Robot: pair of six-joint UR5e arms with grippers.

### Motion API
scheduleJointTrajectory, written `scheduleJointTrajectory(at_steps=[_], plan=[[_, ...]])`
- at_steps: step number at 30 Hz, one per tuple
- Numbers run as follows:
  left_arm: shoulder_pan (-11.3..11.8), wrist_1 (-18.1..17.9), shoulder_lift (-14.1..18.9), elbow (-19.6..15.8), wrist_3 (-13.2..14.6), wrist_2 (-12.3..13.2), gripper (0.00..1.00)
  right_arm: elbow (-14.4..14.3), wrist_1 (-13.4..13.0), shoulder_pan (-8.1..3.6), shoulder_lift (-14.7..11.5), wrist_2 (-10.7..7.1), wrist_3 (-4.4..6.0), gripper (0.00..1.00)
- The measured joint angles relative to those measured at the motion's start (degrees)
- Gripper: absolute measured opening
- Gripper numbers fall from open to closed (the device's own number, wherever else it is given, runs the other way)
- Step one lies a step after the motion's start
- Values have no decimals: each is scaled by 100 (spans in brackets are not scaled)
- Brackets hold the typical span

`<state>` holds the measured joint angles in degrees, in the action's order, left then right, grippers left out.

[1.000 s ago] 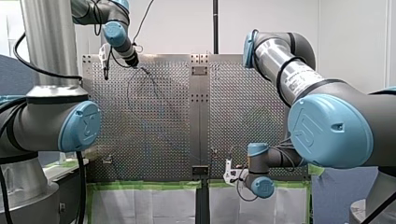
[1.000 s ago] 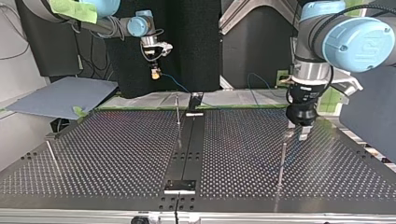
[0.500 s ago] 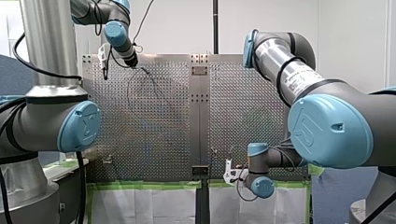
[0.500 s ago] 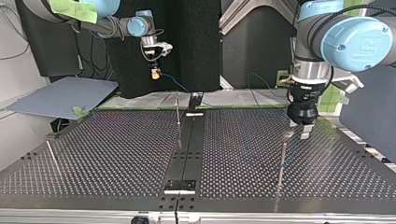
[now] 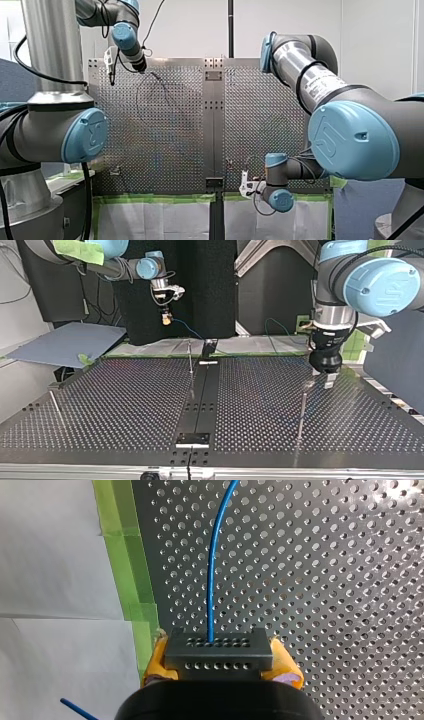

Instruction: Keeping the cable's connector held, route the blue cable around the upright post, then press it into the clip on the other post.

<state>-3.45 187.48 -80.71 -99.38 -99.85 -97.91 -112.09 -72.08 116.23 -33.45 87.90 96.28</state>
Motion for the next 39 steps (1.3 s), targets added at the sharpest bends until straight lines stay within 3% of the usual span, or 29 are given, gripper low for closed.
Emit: scheduleJointTrajectory(at_steps=[5,14,27,34,39], plan=[[-5,-16,0,0,48,17,100,0,0,0,0,0,0,0],[-132,-123,3,0,510,315,100,0,7,1,0,-1,5,0],[-803,-790,-93,0,1210,905,100,-1,-2,17,0,-70,6,0],[-1104,-999,-463,0,1300,874,100,1,-20,19,1,-124,7,0],[-1194,-1201,-718,0,1288,684,100,0,-18,23,0,-131,7,0]])
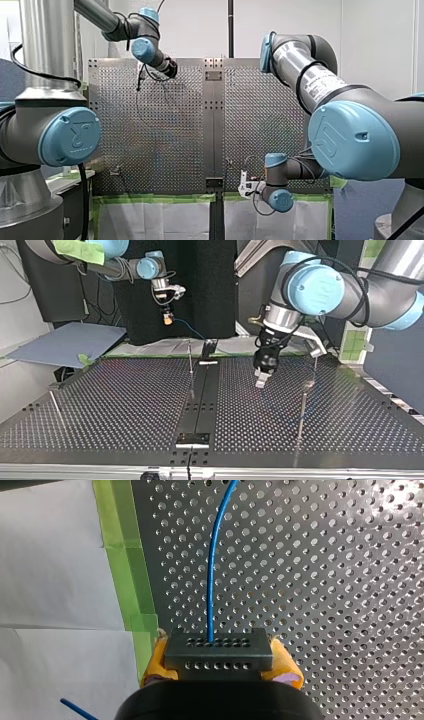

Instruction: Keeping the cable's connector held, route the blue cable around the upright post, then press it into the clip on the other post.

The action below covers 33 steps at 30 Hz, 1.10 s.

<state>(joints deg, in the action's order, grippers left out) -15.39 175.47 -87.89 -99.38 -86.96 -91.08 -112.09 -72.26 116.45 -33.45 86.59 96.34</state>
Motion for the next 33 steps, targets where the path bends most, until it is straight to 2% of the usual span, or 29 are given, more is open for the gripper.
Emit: scheduleJointTrajectory(at_steps=[7,12,18,29,33], plan=[[-48,-360,-346,0,12,-359,100,0,-6,4,1,-16,0,0],[-98,-645,-630,0,141,-641,100,1,-15,5,2,-26,0,0],[-185,-1022,-984,0,230,-804,100,1,-38,5,2,-27,6,0],[-297,-1655,-1087,0,527,-957,100,6,-84,6,5,-27,34,0],[-286,-1890,-1098,0,647,-1086,100,4,-87,6,6,-27,40,0]])
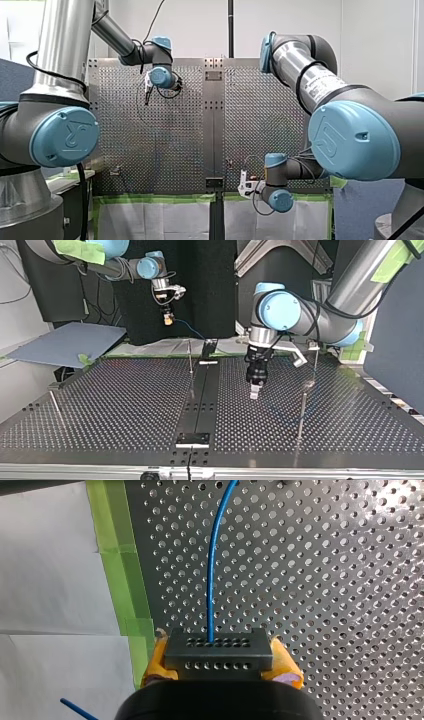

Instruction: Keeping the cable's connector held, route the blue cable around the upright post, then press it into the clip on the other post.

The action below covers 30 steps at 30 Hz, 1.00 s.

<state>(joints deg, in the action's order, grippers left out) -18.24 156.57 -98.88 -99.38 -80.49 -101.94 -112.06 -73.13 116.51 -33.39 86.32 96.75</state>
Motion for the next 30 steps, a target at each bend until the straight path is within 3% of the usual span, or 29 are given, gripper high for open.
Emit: scheduleJointTrajectory(at_steps=[15,25,30], plan=[[-42,-864,-573,0,835,-504,100,0,-9,6,-1,0,3,0],[-26,-1285,-615,0,1334,-983,100,3,-23,1,0,0,9,0],[27,-1446,-626,0,1598,-1034,100,2,-47,0,0,0,41,0]])
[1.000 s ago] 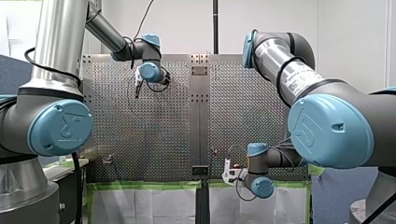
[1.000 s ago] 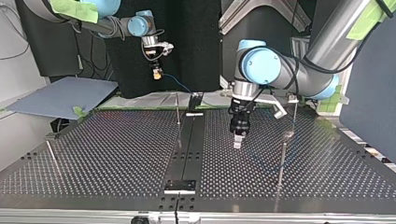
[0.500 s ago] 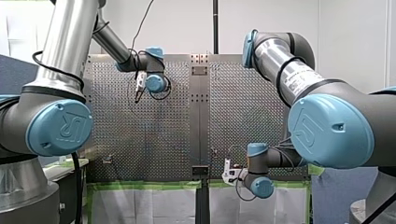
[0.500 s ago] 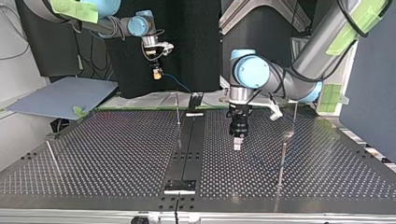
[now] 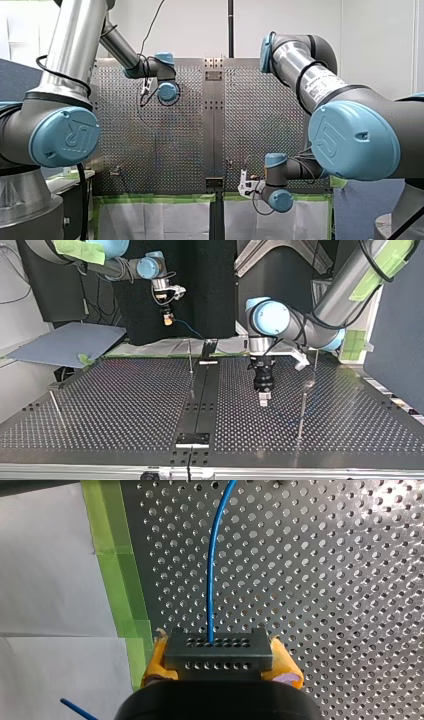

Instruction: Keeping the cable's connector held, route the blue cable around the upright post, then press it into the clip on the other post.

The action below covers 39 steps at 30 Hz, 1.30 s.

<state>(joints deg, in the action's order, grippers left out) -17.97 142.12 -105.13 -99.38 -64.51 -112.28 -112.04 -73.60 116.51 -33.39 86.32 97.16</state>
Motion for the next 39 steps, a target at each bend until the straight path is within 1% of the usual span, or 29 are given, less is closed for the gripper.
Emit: scheduleJointTrajectory(at_steps=[2,6,9,12,16,23,28,35,39], plan=[[18,-32,-29,0,100,24,100,0,-3,0,-1,0,3,0],[37,-41,-216,0,357,135,100,1,-12,0,-1,0,7,0],[63,-42,-396,0,548,109,100,0,-14,0,-2,0,8,0],[95,-46,-496,0,656,90,100,1,-16,0,-2,0,8,0],[139,-52,-530,16,689,104,100,1,-21,-1,-1,0,8,0],[179,14,-536,221,680,134,100,1,-31,0,0,0,14,0],[222,33,-537,335,645,56,100,1,-31,0,0,0,15,0],[286,67,-537,409,634,-162,100,0,-26,3,0,0,15,0],[311,65,-537,411,633,-185,100,1,-29,4,1,0,15,0]])
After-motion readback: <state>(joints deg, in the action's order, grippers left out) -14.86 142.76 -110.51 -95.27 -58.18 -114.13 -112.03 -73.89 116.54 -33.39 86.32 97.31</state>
